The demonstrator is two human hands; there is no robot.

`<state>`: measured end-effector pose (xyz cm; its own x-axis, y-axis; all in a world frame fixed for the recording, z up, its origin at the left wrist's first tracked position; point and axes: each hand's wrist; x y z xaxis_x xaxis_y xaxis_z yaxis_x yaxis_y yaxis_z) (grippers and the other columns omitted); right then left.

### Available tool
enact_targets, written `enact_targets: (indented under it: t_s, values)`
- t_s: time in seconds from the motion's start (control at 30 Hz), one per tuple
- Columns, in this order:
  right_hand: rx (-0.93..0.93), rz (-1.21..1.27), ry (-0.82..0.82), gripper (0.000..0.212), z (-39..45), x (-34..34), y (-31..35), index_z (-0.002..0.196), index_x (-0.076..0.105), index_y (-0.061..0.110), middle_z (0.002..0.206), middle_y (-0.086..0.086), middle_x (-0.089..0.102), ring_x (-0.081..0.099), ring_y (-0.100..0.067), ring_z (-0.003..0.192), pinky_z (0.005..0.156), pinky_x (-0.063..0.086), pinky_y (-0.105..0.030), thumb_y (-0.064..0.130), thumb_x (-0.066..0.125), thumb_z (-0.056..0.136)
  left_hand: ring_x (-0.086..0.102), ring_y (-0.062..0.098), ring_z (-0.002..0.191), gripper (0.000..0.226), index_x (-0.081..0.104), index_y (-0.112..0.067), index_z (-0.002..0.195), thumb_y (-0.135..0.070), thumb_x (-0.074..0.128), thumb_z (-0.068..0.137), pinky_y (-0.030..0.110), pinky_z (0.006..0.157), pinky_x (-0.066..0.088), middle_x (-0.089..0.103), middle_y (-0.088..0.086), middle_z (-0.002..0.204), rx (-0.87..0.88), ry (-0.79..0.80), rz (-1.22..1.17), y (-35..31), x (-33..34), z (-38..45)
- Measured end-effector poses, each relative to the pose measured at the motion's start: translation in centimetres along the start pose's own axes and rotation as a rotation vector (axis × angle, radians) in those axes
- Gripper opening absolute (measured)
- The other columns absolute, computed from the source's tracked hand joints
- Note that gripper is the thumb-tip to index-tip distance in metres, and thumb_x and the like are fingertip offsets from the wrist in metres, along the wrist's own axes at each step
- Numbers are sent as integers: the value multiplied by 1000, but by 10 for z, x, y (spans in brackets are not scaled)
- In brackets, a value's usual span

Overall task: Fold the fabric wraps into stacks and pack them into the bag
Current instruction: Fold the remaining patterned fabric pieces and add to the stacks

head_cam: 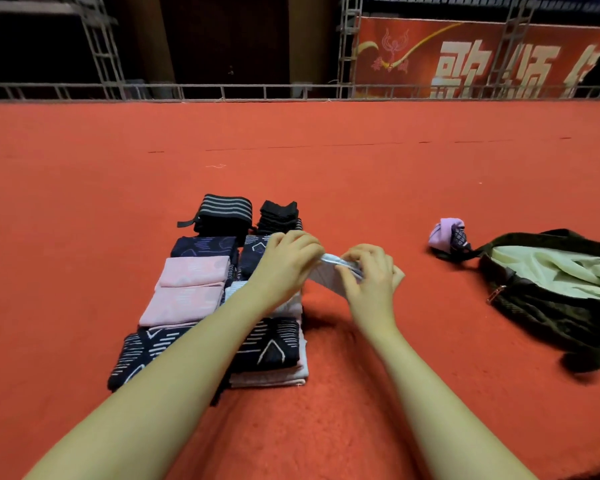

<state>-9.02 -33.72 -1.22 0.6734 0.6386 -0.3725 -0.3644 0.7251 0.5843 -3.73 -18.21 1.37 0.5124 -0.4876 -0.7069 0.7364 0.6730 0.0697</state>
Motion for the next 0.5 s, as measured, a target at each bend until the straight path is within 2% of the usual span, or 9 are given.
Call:
enact_targets:
  t_s: [0.1,0.23,0.4,0.5]
  values:
    - [-21,-33,24,10,11,26,14,86,62,25,92,13,61,48,-13,93,73,14,-27,21,61,77,48,15,96,25,70,-14,85,-26,48,87,31,75,26,68,-2,96,-42,-107,10,22,-6,-8]
    - [-128,-90,46,15,35,64,19,91,68,23,92,10,62,45,-14,94,73,12,-26,22,63,77,50,17,94,21,71,-13,82,-21,52,87,32,75,28,69,1,98,-91,-204,97,58,-4,-13]
    - [-190,-90,49,10,68,112,6,84,74,29,98,9,61,45,-13,98,76,12,-27,31,69,75,52,21,99,6,70,-12,82,-14,65,81,35,76,32,69,3,105,-97,-240,188,111,18,-10]
    - [-251,-54,47,6,86,140,-5,80,75,29,103,10,65,47,-12,102,78,14,-29,28,71,75,52,22,102,5,71,-13,82,-15,68,80,35,77,32,69,3,108,-104,-229,214,140,33,-7]
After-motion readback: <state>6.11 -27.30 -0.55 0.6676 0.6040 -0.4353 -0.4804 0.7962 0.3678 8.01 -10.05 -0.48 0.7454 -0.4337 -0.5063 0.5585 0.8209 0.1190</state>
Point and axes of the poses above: each hand's wrist, its own z-axis towards the middle knuckle, its own x-axis out of the palm, y = z × x
